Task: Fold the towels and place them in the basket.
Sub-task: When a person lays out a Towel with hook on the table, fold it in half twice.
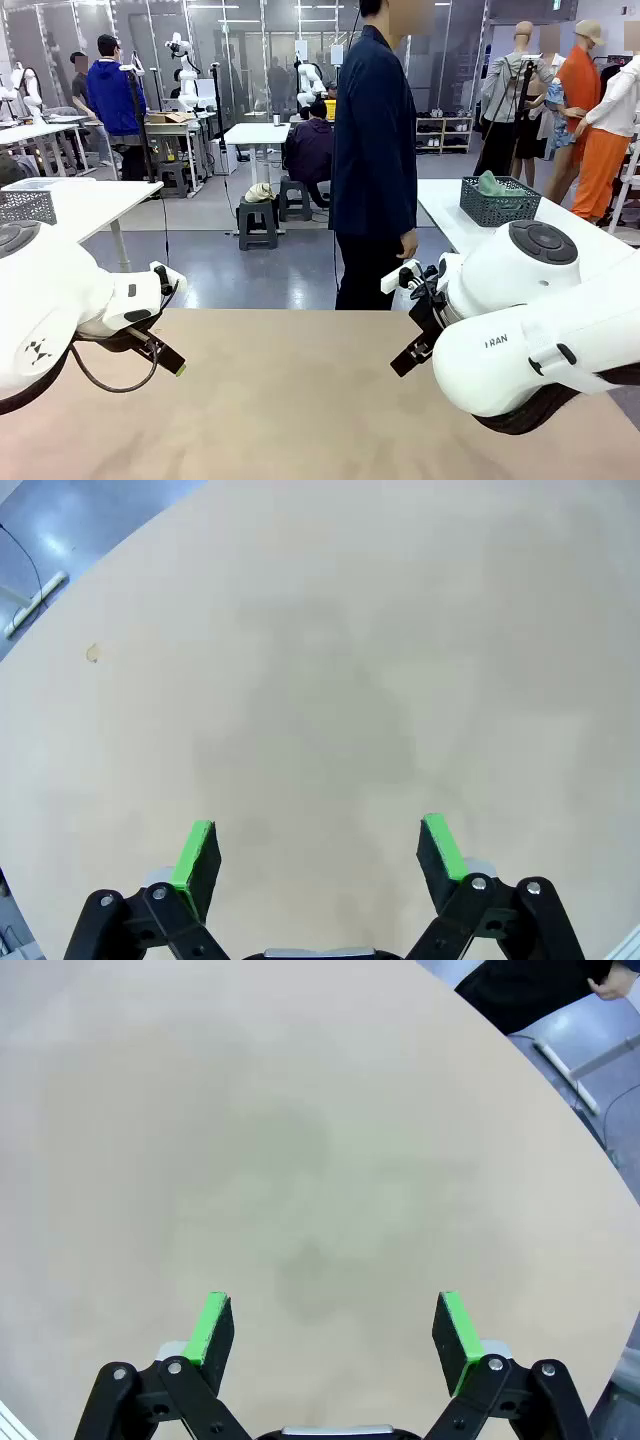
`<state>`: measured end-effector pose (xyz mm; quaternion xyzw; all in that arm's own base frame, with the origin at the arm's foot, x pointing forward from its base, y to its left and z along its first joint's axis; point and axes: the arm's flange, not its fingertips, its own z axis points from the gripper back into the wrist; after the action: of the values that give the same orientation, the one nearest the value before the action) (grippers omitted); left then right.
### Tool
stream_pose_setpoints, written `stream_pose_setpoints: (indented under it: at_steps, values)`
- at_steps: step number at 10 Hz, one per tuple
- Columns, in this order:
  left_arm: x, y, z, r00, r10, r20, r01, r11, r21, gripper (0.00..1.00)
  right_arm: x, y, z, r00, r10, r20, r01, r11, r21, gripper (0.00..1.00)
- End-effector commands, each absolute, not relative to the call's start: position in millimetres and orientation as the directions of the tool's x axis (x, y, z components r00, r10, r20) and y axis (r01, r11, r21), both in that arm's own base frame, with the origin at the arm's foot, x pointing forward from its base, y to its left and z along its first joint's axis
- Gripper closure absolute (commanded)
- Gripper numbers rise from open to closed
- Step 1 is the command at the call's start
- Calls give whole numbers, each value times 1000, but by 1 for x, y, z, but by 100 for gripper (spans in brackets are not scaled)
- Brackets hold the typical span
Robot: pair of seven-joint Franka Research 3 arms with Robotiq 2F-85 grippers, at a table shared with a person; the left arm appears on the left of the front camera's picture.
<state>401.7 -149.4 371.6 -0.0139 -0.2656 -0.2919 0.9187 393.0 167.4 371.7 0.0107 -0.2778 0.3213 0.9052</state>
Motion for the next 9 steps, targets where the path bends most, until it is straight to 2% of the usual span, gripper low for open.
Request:
stream_pose_setpoints:
  at_steps: [1, 9]
  values:
    - [402, -150, 372, 688, -529, 496, 544, 829, 130, 0, 393, 167, 372, 639, 576, 510, -588, 793, -159, 0]
    - [402, -150, 372, 688, -529, 496, 544, 829, 130, 0, 393, 167, 372, 639, 576, 510, -588, 793, -159, 0]
